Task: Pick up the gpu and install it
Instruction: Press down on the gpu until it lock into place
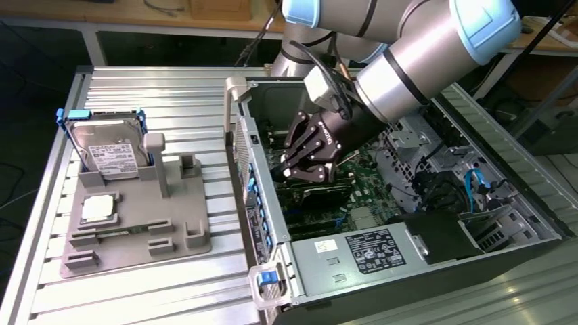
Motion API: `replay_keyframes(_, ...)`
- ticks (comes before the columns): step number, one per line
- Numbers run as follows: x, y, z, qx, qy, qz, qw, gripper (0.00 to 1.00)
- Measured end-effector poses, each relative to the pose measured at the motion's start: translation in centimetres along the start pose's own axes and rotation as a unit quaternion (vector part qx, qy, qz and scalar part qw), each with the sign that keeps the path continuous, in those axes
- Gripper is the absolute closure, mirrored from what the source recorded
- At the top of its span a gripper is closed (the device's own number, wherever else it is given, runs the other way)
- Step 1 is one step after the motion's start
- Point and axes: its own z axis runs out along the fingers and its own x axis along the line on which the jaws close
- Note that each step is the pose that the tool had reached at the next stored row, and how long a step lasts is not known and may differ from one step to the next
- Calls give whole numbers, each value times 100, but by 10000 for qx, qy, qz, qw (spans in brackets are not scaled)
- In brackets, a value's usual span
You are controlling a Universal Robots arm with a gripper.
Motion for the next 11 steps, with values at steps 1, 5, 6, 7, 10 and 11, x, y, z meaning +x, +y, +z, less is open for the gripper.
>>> replay_keyframes(1,0,1,-1,-5,1,2,10000,89)
replay_keyframes(5,0,-4,5,-9,-1,0,10000,89)
replay_keyframes(6,2,-11,16,-10,-3,-1,10000,89)
replay_keyframes(7,3,-18,28,-11,-2,0,10000,89)
replay_keyframes(10,6,-35,60,-12,-4,-2,10000,89)
replay_keyframes(11,6,-37,67,-14,-4,-2,10000,89)
